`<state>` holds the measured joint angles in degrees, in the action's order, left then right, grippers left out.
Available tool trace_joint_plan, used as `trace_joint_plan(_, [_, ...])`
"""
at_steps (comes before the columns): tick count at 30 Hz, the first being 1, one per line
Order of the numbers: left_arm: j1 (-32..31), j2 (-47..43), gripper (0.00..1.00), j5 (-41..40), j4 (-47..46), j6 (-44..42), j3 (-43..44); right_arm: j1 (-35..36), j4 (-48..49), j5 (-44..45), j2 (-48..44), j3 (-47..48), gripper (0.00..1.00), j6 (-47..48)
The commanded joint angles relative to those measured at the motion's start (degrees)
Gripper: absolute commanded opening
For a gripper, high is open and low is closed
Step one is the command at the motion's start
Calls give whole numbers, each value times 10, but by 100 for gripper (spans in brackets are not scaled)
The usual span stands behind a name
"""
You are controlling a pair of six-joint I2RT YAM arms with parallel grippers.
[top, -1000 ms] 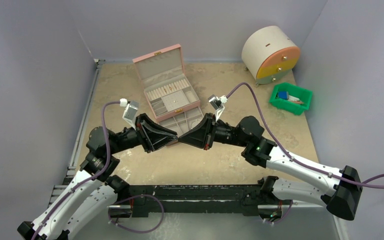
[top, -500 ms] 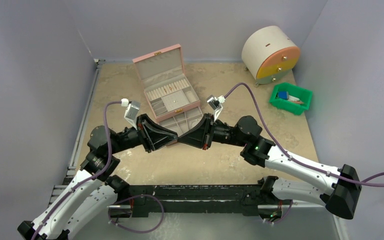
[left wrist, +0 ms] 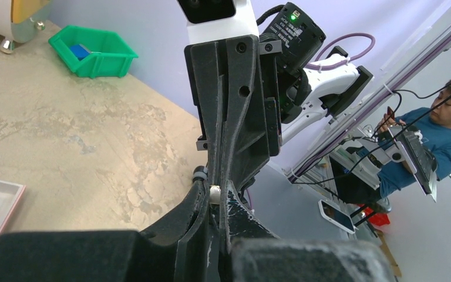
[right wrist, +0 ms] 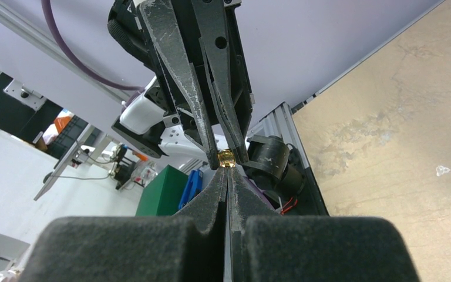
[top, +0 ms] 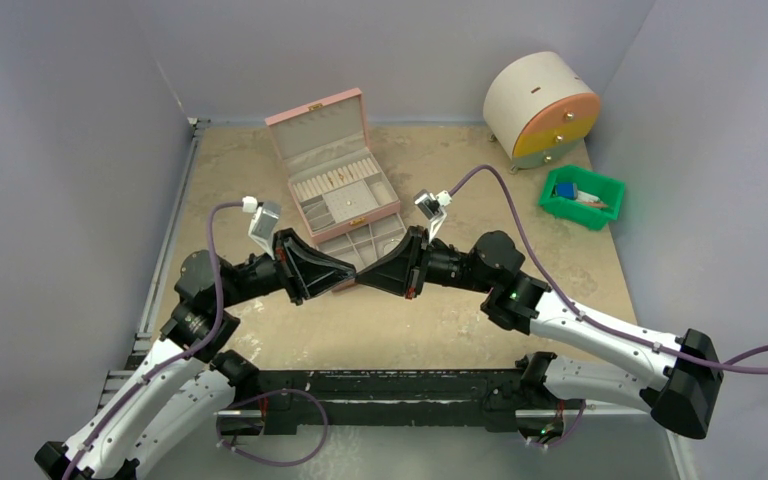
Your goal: Organize the mixed jewelry
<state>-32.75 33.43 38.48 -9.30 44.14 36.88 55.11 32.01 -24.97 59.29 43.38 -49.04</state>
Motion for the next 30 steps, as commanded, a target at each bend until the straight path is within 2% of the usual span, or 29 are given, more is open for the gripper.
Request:
trace_joint_plan(1, [1, 3, 0, -17, -13, -9, 31, -1, 19, 5, -11, 13, 4, 10])
trace_joint_plan(4, [1, 7, 0, -26, 4, -17, 37, -2, 13, 10, -19, 7, 30, 16])
trace_joint_plan(7, [1, 10, 0, -42, 33, -31, 46, -1, -14, 26, -38, 3, 44, 34])
trace_joint_plan(15, [1, 29, 0, -84, 110, -72, 72, -1, -127, 102, -107, 1, 57, 101])
trace_joint_plan(19, [1, 56, 0, -112, 162, -103, 99, -1, -200, 167, -141, 2, 58, 135])
trace_joint_plan(24, [2, 135, 0, -187, 287, -176, 183, -1, -291, 247, -156, 3, 59, 162])
trace_joint_plan(30, [2, 255, 0, -280, 411, -239, 292, -1, -338, 295, -149, -12, 59, 171])
